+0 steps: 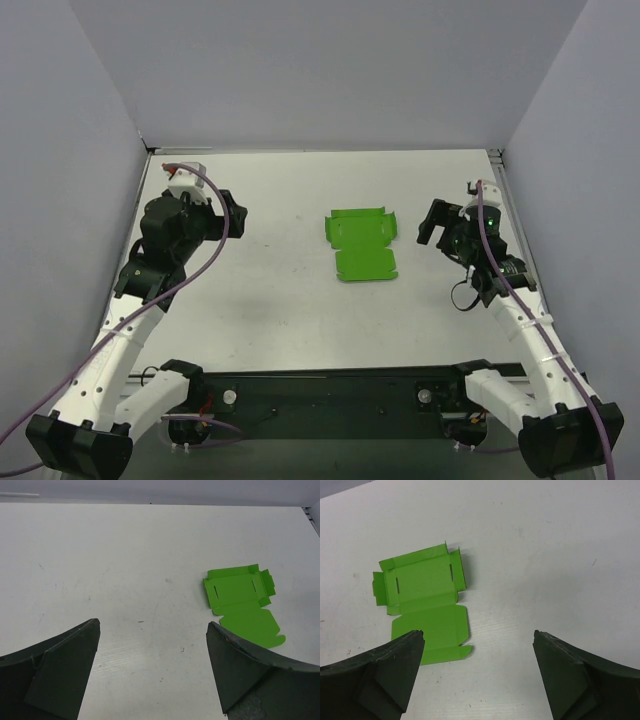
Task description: Fold the paper box
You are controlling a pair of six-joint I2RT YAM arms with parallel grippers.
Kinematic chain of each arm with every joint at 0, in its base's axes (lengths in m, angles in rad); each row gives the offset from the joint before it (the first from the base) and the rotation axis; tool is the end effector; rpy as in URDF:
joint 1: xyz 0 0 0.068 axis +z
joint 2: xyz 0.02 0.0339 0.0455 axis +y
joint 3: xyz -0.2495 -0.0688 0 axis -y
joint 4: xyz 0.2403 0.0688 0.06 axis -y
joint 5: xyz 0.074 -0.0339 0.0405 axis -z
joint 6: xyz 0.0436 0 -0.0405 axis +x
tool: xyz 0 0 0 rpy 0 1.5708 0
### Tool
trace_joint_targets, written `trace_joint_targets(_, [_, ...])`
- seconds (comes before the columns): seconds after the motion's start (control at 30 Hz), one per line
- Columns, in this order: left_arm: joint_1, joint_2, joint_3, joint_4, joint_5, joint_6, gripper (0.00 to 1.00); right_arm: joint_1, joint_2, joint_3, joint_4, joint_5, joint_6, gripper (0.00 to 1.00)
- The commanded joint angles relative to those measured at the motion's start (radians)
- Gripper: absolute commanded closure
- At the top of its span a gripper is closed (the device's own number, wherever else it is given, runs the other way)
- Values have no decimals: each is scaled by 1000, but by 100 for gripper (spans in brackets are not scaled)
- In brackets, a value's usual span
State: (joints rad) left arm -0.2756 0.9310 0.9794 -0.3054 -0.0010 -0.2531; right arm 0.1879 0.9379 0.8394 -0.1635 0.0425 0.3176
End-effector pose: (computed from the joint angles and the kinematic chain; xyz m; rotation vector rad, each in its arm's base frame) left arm 0.2135 -0.0603 0.3553 0.0200 1.8436 -0.3706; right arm 0.2273 0.0413 0.3203 0.1495 1.8381 0.3158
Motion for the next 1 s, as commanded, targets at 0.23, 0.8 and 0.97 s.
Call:
trace_joint_targets(0.23, [-8,60,87,32,64,-80,3,-83,538,330,-154,-261,41,11])
trace_joint_targets(0.8, [58,239,30,68,240,-86,5,-21,1052,693,-231,-282,-20,28])
trace_joint_targets(0.97, [38,272,31,63,260,-72,9,-5,1147,777,-289,-224,-29,38])
